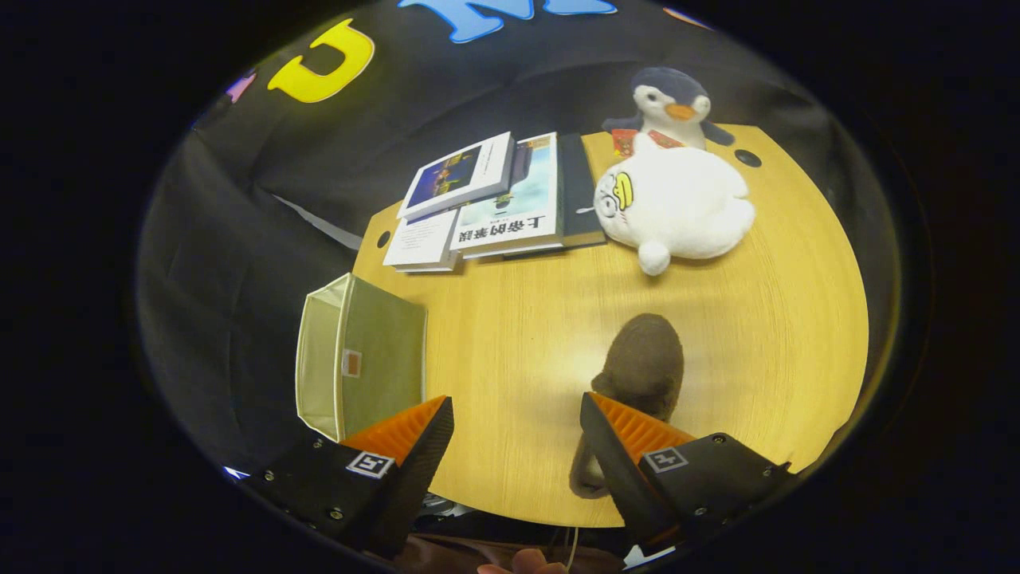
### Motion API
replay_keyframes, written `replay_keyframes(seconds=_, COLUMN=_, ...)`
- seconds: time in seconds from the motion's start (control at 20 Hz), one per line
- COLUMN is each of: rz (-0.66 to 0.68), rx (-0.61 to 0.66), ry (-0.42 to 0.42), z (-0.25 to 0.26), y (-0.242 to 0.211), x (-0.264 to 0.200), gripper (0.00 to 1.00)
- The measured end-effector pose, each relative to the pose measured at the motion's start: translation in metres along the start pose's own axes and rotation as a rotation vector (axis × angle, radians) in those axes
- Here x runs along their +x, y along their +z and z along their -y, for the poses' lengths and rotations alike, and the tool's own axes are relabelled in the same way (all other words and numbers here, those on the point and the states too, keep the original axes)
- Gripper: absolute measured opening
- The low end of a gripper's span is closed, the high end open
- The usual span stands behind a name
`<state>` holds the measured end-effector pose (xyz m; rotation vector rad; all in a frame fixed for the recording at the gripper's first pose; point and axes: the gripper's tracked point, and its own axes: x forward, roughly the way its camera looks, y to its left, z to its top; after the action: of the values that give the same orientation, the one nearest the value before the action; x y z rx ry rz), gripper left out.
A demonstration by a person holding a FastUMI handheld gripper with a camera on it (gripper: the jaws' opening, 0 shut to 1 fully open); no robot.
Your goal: Open the storage box then place both shoes into the box .Put the left shoe in first, then the right shoe, with the right side of both shoes facing outward in a uniform manner.
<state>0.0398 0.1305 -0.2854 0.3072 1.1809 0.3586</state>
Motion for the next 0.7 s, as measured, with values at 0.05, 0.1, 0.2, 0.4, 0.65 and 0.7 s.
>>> replay_keyframes(seconds=0.05, rz=-0.010, rx=0.010, ry=-0.020, z=0.012, y=-0.004, x=-0.001, gripper=0.97)
replay_keyframes(seconds=0.1, rz=-0.021, rx=0.018, ry=-0.045, z=0.024, y=-0.008, x=-0.001, gripper=0.97)
replay_keyframes(seconds=0.2, rz=-0.043, rx=0.033, ry=-0.092, z=0.047, y=-0.018, x=-0.003, gripper=0.97)
replay_keyframes(seconds=0.4, rz=-0.101, rx=0.046, ry=-0.162, z=0.080, y=-0.040, x=-0.001, gripper=0.97)
replay_keyframes(seconds=0.65, rz=-0.157, rx=0.034, ry=-0.247, z=0.115, y=-0.061, x=0.027, gripper=0.97)
replay_keyframes(seconds=0.7, rz=-0.164, rx=0.024, ry=-0.263, z=0.120, y=-0.063, x=0.035, gripper=0.97)
